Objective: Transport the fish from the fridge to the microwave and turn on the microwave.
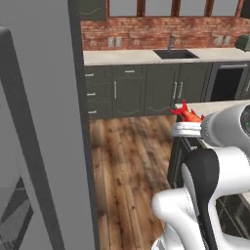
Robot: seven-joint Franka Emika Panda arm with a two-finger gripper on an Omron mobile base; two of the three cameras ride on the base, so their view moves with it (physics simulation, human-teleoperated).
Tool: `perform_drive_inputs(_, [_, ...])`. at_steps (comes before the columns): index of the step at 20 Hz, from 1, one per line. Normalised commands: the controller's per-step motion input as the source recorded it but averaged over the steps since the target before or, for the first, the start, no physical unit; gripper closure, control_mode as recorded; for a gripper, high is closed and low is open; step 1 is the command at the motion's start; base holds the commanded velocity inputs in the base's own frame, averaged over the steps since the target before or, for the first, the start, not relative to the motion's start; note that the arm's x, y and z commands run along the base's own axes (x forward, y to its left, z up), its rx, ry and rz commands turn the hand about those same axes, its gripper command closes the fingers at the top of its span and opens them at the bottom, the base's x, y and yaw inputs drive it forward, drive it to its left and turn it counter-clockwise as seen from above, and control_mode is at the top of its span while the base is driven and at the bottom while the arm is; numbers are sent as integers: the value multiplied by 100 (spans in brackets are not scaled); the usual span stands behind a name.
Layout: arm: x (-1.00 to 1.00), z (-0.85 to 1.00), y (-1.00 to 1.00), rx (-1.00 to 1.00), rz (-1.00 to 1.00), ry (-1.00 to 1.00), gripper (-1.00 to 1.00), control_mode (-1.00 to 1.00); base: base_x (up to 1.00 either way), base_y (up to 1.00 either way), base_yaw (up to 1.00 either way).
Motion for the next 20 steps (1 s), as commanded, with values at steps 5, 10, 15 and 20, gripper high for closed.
perform_drive_inputs(5, [0, 0, 0, 0, 0, 0, 100, 100, 60, 0, -4])
perform_drive_inputs(10, [0, 0, 0, 0, 0, 0, 100, 100, 63, 0, -5])
perform_drive_inputs(15, [0, 0, 0, 0, 0, 0, 100, 100, 65, 0, -7])
perform_drive_inputs(20, [0, 0, 0, 0, 0, 0, 100, 100, 60, 0, -12])
